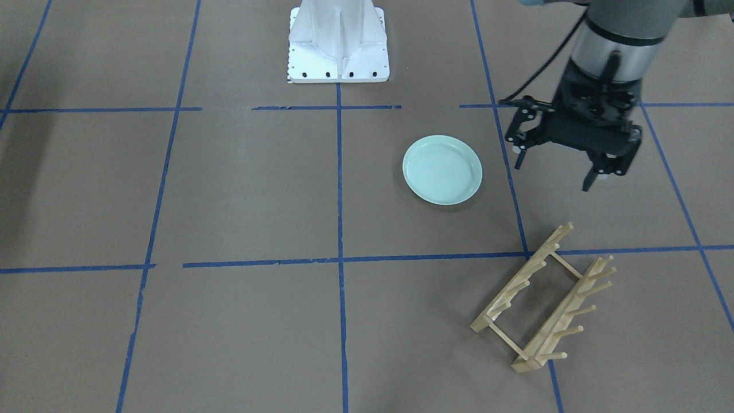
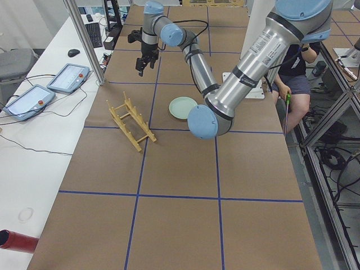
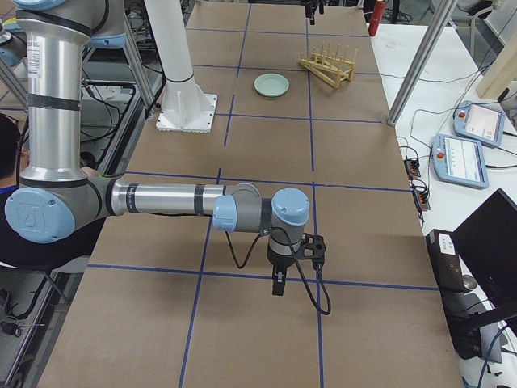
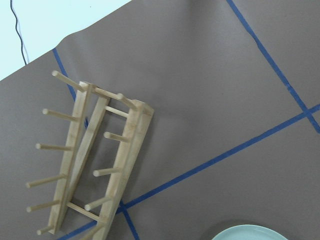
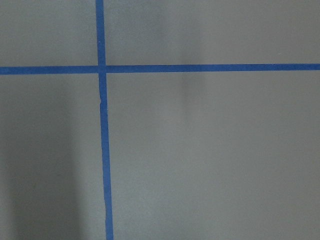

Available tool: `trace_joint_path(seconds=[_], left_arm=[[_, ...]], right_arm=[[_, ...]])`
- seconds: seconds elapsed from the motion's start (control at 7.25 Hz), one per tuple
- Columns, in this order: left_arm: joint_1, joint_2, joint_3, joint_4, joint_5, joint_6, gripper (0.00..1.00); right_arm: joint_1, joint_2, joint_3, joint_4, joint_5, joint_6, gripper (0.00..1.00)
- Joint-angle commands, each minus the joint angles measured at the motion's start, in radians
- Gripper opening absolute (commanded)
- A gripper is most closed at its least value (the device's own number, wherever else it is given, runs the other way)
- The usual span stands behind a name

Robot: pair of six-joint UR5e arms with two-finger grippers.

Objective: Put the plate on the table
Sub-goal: 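Open the left gripper and withdraw the left arm away from the plate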

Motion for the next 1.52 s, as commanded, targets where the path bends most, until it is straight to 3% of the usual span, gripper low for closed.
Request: trace_joint_path(seconds=[0.0, 0.14, 0.28, 0.69, 0.83, 1.38], left_arm=[[-0.115, 0.163, 0.043, -0.128, -0.157, 0.037, 1.00], [-0.208, 0.197, 0.136, -0.148, -0.241, 0.142, 1.00], [-0.265, 0.292, 0.148, -0.157, -0.282, 0.219, 1.00], [-0.420, 0.452, 0.298, -0.203, -0.297, 0.415, 1.00], [-0.446, 0.524, 0.316, -0.204, -0.296, 0.428, 1.00], [-0.489, 0.566, 0.315, -0.201, -0.288, 0.425, 1.00]], right_arm=[[0.000, 0.000, 0.000, 0.000, 0.000, -0.001, 1.00], [0.000, 0.000, 0.000, 0.000, 0.000, -0.001, 1.00], [0.000, 0.000, 0.000, 0.000, 0.000, -0.001, 1.00], [0.000, 0.000, 0.000, 0.000, 0.000, -0.001, 1.00], [0.000, 0.000, 0.000, 0.000, 0.000, -0.001, 1.00], [0.000, 0.000, 0.000, 0.000, 0.002, 0.001, 1.00]])
